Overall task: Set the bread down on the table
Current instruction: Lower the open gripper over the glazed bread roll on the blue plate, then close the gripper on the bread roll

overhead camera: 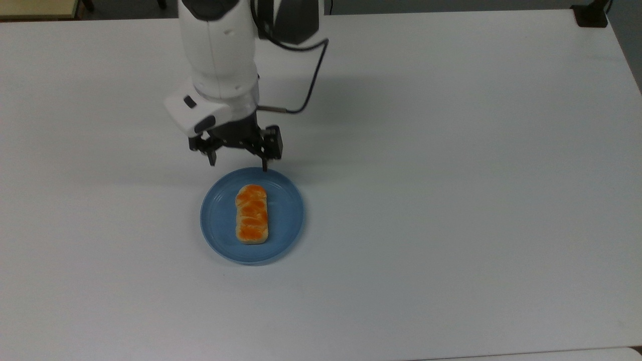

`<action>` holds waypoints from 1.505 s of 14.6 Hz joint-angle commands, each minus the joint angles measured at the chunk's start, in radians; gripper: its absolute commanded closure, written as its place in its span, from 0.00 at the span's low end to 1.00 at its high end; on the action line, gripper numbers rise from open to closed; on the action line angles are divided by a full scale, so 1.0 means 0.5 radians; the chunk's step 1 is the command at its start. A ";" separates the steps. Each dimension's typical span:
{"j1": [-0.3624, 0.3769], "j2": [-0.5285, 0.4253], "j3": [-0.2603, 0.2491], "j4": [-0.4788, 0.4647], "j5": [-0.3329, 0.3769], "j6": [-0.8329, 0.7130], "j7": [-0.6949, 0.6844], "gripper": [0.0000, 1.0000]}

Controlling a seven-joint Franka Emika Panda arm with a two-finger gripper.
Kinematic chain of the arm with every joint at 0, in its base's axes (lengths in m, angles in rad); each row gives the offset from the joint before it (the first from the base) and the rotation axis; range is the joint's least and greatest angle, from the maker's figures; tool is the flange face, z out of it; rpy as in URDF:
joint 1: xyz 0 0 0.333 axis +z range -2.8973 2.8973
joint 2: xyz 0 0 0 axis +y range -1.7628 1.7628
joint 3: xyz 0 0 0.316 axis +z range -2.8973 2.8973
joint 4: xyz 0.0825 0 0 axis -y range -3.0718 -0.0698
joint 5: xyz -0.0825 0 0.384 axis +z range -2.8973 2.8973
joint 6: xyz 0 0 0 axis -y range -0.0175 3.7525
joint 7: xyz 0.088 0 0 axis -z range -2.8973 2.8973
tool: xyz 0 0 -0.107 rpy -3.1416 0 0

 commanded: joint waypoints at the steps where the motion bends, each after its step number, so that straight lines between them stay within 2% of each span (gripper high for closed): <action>1: 0.039 0.140 -0.012 0.040 -0.026 0.195 0.207 0.00; 9: 0.063 0.321 0.040 0.098 -0.093 0.226 0.213 0.00; 10: 0.063 0.327 0.055 0.098 -0.114 0.245 0.213 0.07; 11: 0.063 0.330 0.058 0.095 -0.151 0.248 0.235 0.21; 12: 0.063 0.337 0.058 0.095 -0.230 0.248 0.256 0.42; 15: 0.063 0.334 0.058 0.095 -0.256 0.245 0.281 1.00; 18: 0.063 0.300 0.061 0.095 -0.256 0.230 0.269 1.00; 22: 0.036 0.055 0.061 0.028 -0.250 0.086 0.195 1.00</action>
